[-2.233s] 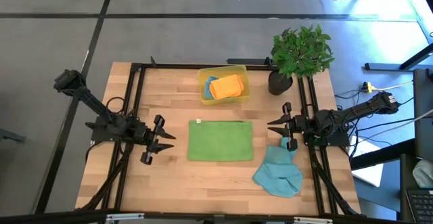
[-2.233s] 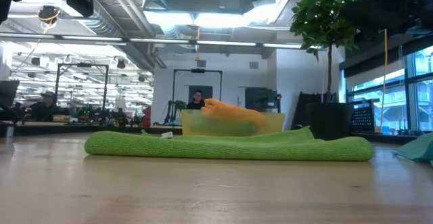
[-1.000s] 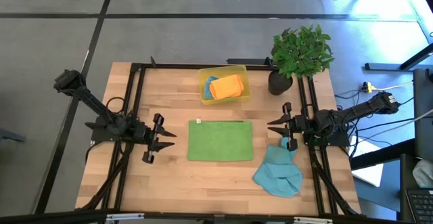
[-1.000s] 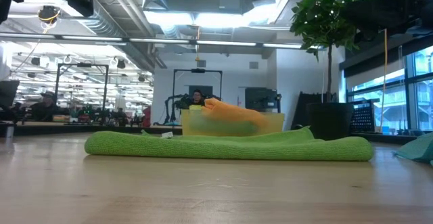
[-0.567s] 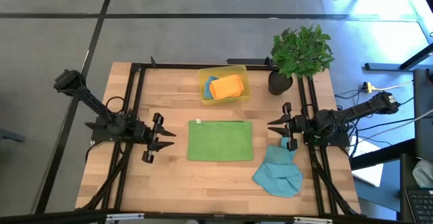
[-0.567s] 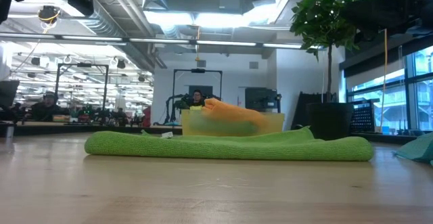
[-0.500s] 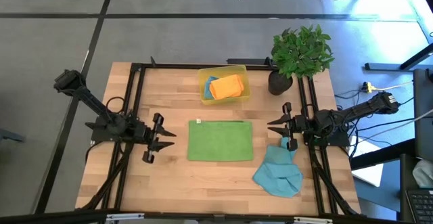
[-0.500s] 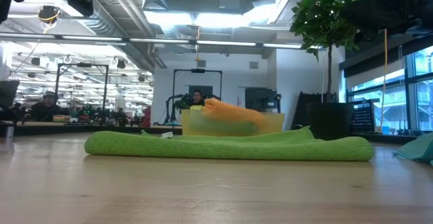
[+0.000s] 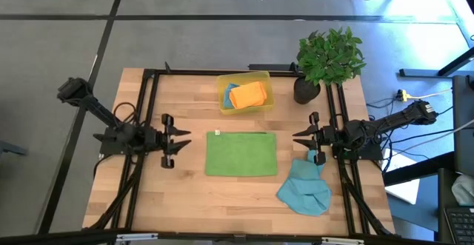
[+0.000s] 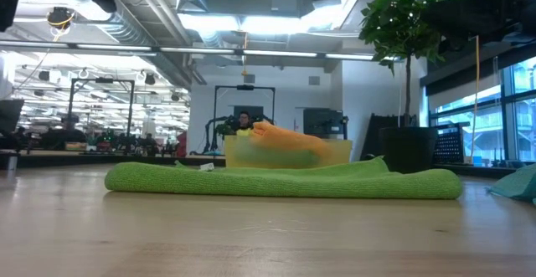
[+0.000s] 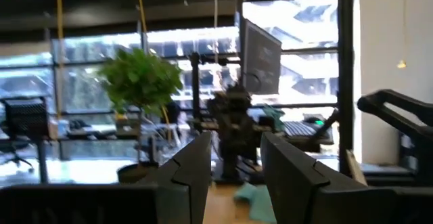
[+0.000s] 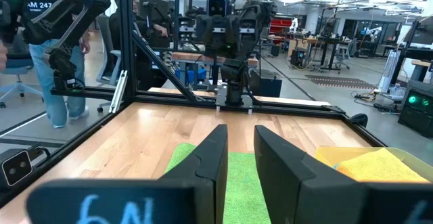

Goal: Fold microfiber towels
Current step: Fold the green microfiber towel

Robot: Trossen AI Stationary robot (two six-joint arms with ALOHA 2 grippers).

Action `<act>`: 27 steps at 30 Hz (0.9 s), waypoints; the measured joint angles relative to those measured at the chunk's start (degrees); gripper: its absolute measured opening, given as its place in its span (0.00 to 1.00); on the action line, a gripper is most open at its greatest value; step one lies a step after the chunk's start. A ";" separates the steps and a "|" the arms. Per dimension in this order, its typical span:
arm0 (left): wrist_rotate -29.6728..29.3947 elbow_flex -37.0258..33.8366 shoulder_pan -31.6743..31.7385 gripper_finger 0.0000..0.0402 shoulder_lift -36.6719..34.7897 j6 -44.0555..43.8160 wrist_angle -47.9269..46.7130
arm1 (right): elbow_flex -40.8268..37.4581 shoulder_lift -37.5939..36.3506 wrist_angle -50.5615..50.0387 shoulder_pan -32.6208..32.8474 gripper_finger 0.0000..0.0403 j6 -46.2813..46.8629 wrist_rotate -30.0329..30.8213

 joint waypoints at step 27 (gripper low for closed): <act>13.90 24.16 9.38 0.30 23.69 -9.12 -19.05 | 0.00 0.04 -0.93 0.01 0.19 0.21 0.00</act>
